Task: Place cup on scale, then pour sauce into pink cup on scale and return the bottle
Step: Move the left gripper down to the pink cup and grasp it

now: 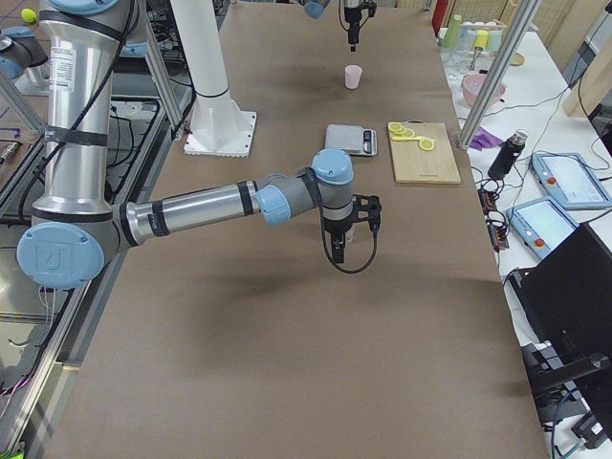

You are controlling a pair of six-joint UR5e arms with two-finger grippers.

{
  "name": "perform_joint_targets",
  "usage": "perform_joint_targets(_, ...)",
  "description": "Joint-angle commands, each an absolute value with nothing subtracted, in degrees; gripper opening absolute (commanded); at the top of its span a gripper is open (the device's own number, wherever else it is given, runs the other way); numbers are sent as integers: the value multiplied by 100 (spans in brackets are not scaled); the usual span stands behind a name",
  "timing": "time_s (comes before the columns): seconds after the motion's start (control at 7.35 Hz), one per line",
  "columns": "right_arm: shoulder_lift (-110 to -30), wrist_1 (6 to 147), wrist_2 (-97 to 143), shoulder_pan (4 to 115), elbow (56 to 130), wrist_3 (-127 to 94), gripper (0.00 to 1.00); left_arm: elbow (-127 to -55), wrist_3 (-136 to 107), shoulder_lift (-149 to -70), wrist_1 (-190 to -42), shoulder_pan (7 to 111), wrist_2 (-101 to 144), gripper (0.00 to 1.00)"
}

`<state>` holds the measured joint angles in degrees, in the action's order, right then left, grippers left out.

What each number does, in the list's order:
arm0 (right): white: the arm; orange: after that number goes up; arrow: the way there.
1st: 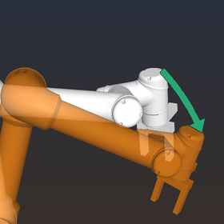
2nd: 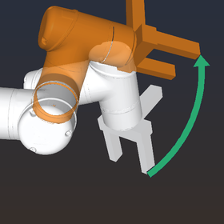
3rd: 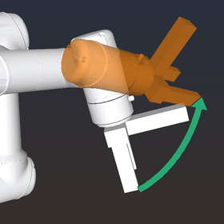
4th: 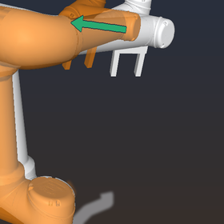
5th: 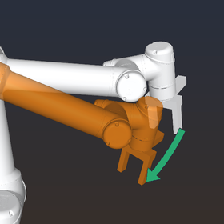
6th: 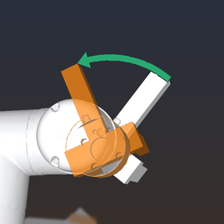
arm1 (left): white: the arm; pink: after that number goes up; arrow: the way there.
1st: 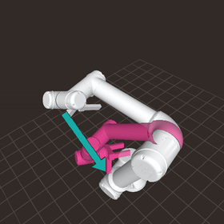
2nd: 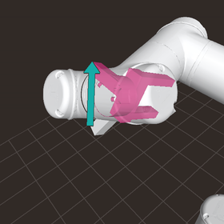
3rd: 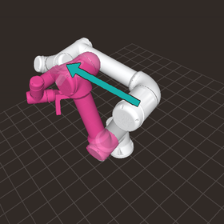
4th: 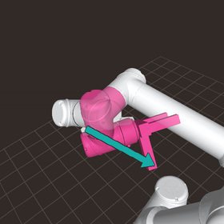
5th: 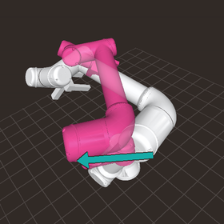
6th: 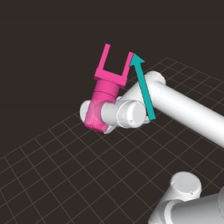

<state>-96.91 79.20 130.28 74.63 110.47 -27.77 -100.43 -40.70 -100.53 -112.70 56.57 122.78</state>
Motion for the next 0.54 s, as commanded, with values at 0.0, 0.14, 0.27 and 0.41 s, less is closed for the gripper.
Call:
perform_joint_targets(0.0,-9694,7910,13025,7427,11048,-2804,100,-9478,-4428,-10362,-11677,5389,12068,84)
perform_joint_targets(0.14,-9694,7910,13025,7427,11048,-2804,100,-9257,-4551,-10415,-12046,5335,12067,78)
perform_joint_targets(0.27,-9694,7910,13025,7427,11048,-2804,100,-9238,-4553,-10424,-12085,5318,12067,67)
perform_joint_targets(0.41,-9694,7910,13025,7427,11048,-2804,100,-9272,-4553,-10415,-12085,5309,12059,61)
